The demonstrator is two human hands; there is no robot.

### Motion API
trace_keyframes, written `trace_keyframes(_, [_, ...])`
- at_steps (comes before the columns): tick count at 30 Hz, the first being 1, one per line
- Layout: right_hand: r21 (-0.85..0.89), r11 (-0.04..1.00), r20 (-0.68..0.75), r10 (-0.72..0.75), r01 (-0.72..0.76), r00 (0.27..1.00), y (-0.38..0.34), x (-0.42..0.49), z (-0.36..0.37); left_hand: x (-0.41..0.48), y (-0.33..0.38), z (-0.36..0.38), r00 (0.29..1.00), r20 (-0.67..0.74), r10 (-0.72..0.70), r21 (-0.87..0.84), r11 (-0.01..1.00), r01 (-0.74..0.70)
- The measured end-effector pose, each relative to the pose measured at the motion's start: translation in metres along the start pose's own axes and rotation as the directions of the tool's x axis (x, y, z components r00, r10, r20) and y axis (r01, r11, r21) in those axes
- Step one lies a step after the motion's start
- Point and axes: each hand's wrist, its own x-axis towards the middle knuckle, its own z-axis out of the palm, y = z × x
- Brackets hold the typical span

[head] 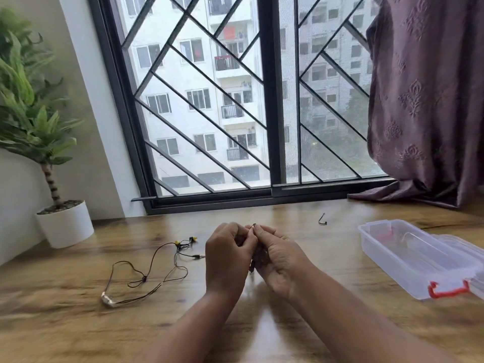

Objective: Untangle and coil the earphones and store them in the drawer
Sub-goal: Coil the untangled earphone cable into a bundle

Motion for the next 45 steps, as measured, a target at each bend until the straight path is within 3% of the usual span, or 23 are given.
trace_keyframes(28, [0.055,0.998,-0.013,-0.029,0.030,0.999,-0.0013,0.0007,-0.0002,-0.0014,0.0016,-0.0015,0.998,0.042,0.041,0.056,0.997,-0.043])
trace_keyframes(36, [-0.099,0.988,-0.016,-0.121,0.119,0.993,0.0007,0.0065,-0.0052,0.0007,0.0002,-0.0024,0.999,0.041,0.015,0.058,0.998,-0.017])
trace_keyframes(45, [-0.123,0.984,-0.070,-0.137,0.128,0.988,-0.0016,0.0042,-0.0045,-0.0006,0.0030,-0.0007,0.999,0.046,0.027,0.039,0.999,-0.029])
